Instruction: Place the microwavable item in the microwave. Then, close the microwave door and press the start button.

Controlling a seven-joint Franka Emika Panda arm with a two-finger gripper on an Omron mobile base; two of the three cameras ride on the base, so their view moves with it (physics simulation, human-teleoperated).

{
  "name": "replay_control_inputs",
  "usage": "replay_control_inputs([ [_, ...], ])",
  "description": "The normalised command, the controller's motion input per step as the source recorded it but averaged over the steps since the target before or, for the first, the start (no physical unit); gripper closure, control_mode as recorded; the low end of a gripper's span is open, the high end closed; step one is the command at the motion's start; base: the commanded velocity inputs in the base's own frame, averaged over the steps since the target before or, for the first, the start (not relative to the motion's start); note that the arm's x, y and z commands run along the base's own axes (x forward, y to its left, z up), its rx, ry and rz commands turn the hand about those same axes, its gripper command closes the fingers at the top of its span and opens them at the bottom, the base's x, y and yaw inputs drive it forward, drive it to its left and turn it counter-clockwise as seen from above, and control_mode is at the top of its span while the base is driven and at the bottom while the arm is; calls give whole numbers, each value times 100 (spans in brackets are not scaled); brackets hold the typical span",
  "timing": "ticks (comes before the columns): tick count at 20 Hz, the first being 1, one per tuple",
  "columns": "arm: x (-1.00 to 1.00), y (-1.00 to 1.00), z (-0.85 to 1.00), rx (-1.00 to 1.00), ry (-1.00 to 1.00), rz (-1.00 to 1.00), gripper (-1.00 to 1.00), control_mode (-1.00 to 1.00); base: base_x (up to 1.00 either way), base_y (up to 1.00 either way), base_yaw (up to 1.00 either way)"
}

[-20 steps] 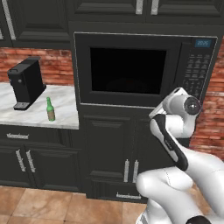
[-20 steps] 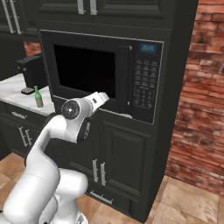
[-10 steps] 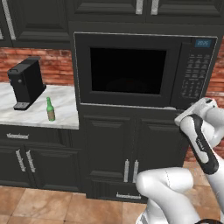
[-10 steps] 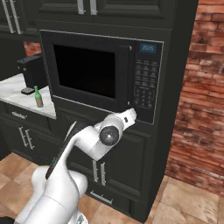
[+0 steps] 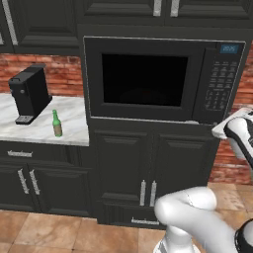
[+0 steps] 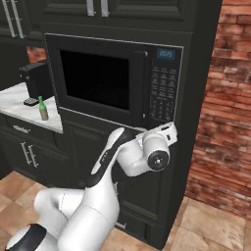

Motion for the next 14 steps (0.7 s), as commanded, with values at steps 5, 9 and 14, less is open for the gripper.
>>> replay_control_inputs([
  [5,56,-25,6,0,0,2,-100,-100,0,0,0],
  [9,64,-2,-16,0,4,2,-100,-100,0,0,0],
  [14,54,-2,-14,0,3,1,-100,-100,0,0,0],
])
